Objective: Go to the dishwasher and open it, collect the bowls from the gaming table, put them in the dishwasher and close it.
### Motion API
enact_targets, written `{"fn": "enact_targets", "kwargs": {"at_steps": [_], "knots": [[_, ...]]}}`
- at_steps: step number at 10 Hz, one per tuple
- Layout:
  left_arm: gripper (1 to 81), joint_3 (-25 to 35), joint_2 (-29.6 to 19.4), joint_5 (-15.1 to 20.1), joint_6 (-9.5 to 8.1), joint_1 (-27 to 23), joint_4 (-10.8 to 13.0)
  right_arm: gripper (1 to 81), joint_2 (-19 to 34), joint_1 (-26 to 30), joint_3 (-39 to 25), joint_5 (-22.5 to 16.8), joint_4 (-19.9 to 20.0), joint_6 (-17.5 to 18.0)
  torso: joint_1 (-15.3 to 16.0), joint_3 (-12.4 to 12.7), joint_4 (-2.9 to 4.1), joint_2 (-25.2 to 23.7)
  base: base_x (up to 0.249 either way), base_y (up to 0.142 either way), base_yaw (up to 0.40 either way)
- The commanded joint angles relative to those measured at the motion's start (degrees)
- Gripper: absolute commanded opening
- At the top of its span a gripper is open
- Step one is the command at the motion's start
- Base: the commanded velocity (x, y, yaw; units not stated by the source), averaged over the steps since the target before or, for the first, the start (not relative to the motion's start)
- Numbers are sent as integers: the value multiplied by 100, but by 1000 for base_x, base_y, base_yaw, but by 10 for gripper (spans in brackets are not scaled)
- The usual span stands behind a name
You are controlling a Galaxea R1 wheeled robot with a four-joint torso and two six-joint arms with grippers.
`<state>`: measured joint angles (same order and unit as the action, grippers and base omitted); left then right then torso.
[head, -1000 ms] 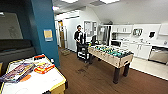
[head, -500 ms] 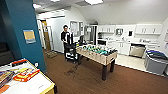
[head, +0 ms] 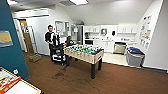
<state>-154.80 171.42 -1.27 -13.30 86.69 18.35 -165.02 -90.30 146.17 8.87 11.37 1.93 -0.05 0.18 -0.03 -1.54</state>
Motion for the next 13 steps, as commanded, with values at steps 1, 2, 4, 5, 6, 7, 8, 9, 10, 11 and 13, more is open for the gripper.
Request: {"fn": "enact_targets", "kwargs": {"at_steps": [1, 2, 4, 5, 6, 7, 8, 9, 10, 11, 13], "knots": [[10, -16, -2, 259, 38, -332, 46, 10, 2, 314, 95, -281, -65, -8, 5, 0, 0, 0, 0, 0, -391], [10, -16, 6, 267, 38, -332, 55, 10, -7, 314, 113, -281, -65, -8, 5, 0, 0, 2, 0, 0, -391], [10, -16, 6, 267, 38, -332, 55, 10, -7, 314, 122, -281, -65, -8, 5, 2, 0, 0, 0, 0, -391], [10, -16, 6, 267, 38, -332, 55, 10, -7, 314, 122, -281, -65, -8, 5, 2, 0, 0, 0, 0, -390], [10, -16, 6, 267, 38, -332, 55, 10, -7, 314, 122, -281, -65, -8, 5, 2, 0, 0, 0, 0, -373], [10, -16, 6, 267, 38, -332, 55, 10, -7, 314, 122, -281, -65, -8, 5, 2, 0, 0, 0, 0, -354], [10, -16, 6, 267, 30, -332, 47, 10, -7, 314, 122, -281, -65, -8, 5, 2, 0, 0, 0, 0, -311], [10, -16, -2, 259, 30, -332, 46, 10, -7, 305, 122, -281, -65, -8, 5, 2, 0, 0, 0, 0, -270], [10, -16, -2, 259, 29, -332, 37, 10, -16, 305, 122, -281, -74, -8, 5, 2, 0, 0, 0, -130, 0], [10, -16, -2, 259, 29, -332, 29, 10, -16, 306, 122, -281, -74, -8, 5, 2, 0, 0, 0, 0, 0], [10, -16, -11, 259, 29, -332, 3, 10, -16, 305, 122, -289, -74, -8, 5, 2, 0, 0, 0, 0, 0]]}}
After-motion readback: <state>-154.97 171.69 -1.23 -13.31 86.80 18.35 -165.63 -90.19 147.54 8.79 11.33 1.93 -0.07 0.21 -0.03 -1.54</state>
